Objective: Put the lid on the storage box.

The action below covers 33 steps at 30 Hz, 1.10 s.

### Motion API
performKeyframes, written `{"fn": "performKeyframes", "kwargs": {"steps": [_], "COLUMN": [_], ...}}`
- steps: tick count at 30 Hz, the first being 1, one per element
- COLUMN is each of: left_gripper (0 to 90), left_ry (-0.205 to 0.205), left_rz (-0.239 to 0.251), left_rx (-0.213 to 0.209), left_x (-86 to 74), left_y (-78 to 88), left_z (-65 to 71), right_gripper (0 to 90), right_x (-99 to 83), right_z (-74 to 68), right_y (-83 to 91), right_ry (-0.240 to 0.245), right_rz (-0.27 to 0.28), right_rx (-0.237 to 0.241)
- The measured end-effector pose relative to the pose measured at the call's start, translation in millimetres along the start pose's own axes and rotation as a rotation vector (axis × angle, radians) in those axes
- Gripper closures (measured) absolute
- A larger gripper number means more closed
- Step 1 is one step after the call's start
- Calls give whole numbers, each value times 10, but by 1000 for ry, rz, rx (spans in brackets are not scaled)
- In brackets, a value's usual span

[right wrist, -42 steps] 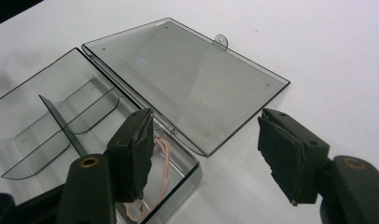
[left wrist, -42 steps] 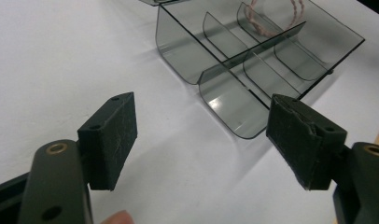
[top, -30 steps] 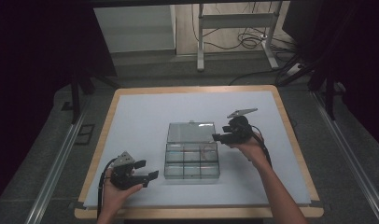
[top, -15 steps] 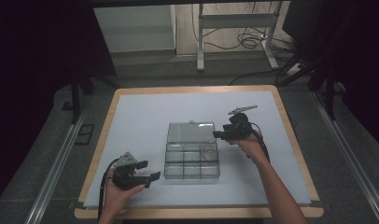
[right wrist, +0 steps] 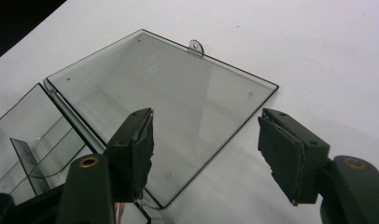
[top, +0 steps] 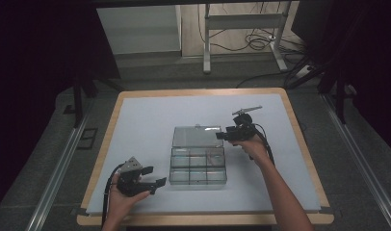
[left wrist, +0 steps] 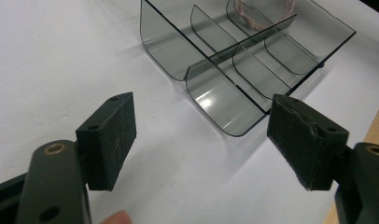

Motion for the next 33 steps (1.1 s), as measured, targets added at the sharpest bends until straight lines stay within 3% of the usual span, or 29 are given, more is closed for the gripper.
{"fn": "performKeyframes", "kwargs": {"steps": [10, 33], "left_gripper": [240, 240], "left_ry": [2, 7], "left_rz": [-1, 2], "left_rx": [2, 4], "left_x": [-4, -3], "left_y": [3, 10], "left_z": [-9, -16], "right_gripper": [347, 310], "right_x": [-2, -63], "right_z": [24, 14], "right_y": [-120, -293], "right_ry": [-51, -107], "right_rz": [-19, -48], "right_rx": [30, 53]}}
Point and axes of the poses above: each handheld gripper's, and its own axes: y roughly backward along the jaws, x roughly out of its top, z roughly to its right, the point moved 10 cm from there along -y, roughly forward along the jaws, and after that the axes turned 15 degrees about -z, right-handed, at the moved point
